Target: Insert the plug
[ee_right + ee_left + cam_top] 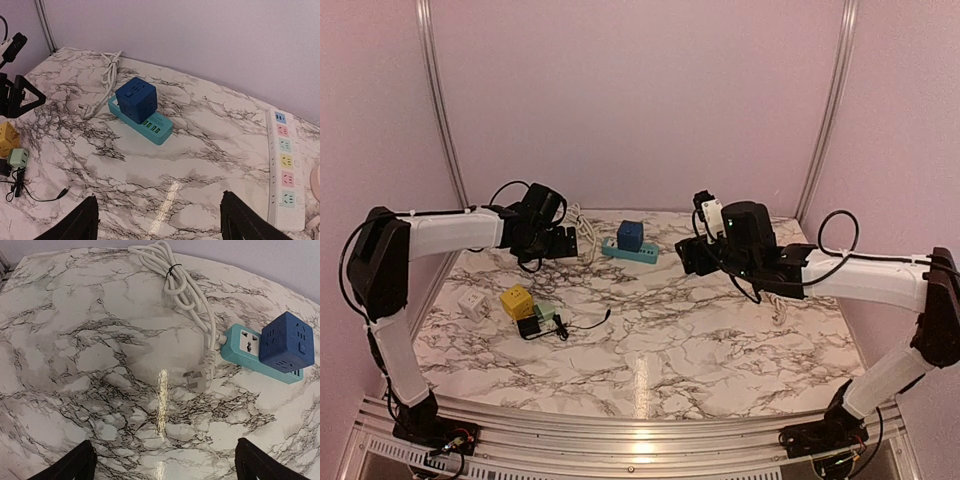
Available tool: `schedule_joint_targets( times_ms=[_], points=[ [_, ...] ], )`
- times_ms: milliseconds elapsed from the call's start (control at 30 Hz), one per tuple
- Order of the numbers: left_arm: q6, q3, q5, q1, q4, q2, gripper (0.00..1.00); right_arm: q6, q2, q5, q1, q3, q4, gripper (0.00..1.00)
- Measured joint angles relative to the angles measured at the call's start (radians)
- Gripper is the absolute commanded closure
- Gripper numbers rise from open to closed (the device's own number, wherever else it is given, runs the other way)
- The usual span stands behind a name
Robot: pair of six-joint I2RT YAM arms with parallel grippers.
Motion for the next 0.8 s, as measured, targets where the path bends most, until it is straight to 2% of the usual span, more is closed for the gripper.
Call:
schedule_joint_targets(
  times_ms=[133, 200, 267, 500, 800],
  points=[
    [-0.01, -0.08, 0.009, -0.002, -0.003, -0.041, 0.01, 0.015, 0.105, -0.09, -0.105, 0.06, 0.015, 0.27],
    [-0.013, -0.116, 0.01, -0.005, -0.008, -0.079, 0.01, 0.035, 0.173, -0.158, -0.145, 0.109, 0.025, 0.39],
    [-0.013, -0.152, 0.008, -0.011, -0.017, -0.138, 0.01, 0.066, 0.253, -0.252, -0.197, 0.166, 0.043, 0.46],
    [-0.014, -0.262, -0.004, -0.068, -0.043, -0.445, 0.01, 0.149, 0.533, -0.479, -0.332, 0.373, 0.066, 0.52],
    [-0.063, -0.46, -0.033, -0.095, -0.14, -0.837, 0.01, 0.197, 0.818, -0.6, -0.349, 0.658, 0.026, 0.54]
  ],
)
